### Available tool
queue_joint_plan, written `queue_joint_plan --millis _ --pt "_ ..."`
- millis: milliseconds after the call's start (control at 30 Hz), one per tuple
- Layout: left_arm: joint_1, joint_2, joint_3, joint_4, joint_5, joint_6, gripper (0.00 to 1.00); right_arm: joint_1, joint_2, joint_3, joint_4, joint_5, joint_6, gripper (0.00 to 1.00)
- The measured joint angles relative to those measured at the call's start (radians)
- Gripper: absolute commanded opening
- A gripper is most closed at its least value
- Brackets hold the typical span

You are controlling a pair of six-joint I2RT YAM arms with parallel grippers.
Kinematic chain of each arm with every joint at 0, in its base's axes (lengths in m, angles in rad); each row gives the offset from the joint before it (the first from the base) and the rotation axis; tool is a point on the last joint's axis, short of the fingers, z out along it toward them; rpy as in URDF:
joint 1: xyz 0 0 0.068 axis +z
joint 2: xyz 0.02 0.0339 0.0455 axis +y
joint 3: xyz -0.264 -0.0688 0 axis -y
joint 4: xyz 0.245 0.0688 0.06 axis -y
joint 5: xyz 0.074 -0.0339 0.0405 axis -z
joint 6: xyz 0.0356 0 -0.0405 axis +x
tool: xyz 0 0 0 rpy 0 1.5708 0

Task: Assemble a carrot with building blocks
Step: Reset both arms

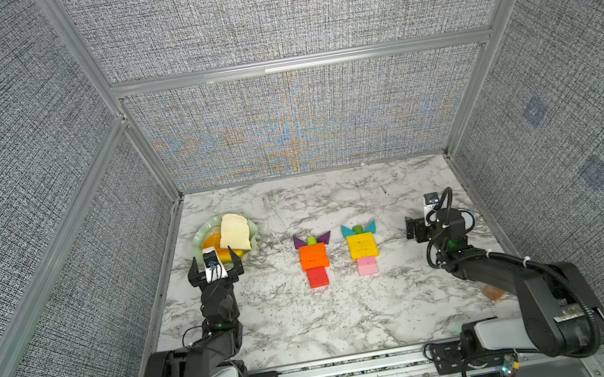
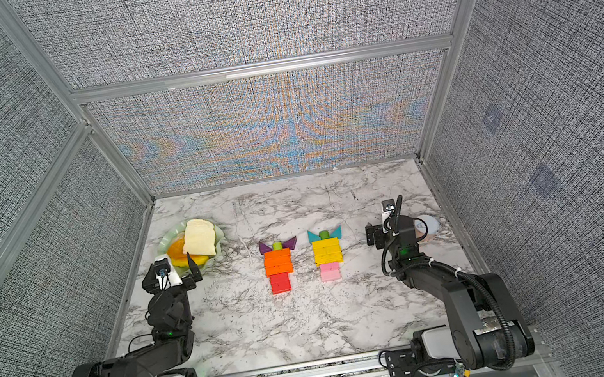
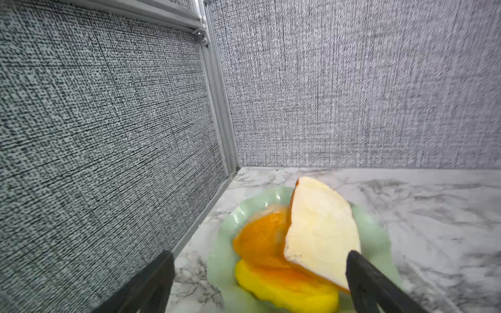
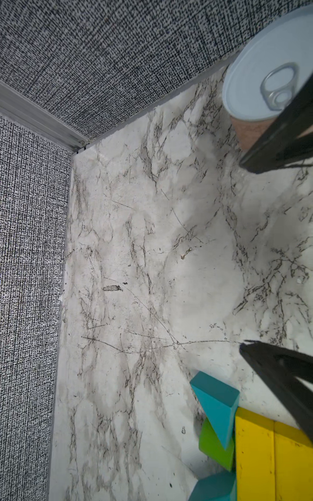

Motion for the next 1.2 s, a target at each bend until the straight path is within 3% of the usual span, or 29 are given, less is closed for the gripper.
queue_joint_plan --millis 133,267,367,567,700,867,1200 --pt "0.010 0.141 0.005 0.019 0.011 -0.055 0.99 -0.011 0.021 0.000 0.000 -0.006 -0.001 0.99" --pt "0.014 0.350 -0.034 0.163 0.023 -0.052 0.99 -0.028 0.053 -0.015 0.023 -0.010 -0.002 0.99" --pt "0.018 0.297 0.012 0.142 0.024 -0.066 0.99 -0.033 0.058 -0.028 0.058 -0.010 -0.002 0.99" --pt "0.023 0.335 0.047 0.147 0.029 -0.073 0.99 -0.033 0.063 -0.156 0.270 0.019 0.000 0.99" --pt "0.023 0.339 0.048 0.159 0.034 -0.073 0.99 -0.032 0.203 -0.245 0.501 0.066 0.009 0.99" --pt "0.023 0.341 0.048 0.158 0.037 -0.072 0.99 -0.069 0.197 -0.139 0.498 0.031 0.020 0.99" --pt "0.023 0.339 0.043 0.160 0.048 -0.070 0.99 -0.116 0.211 -0.126 0.465 -0.039 0.059 0.99"
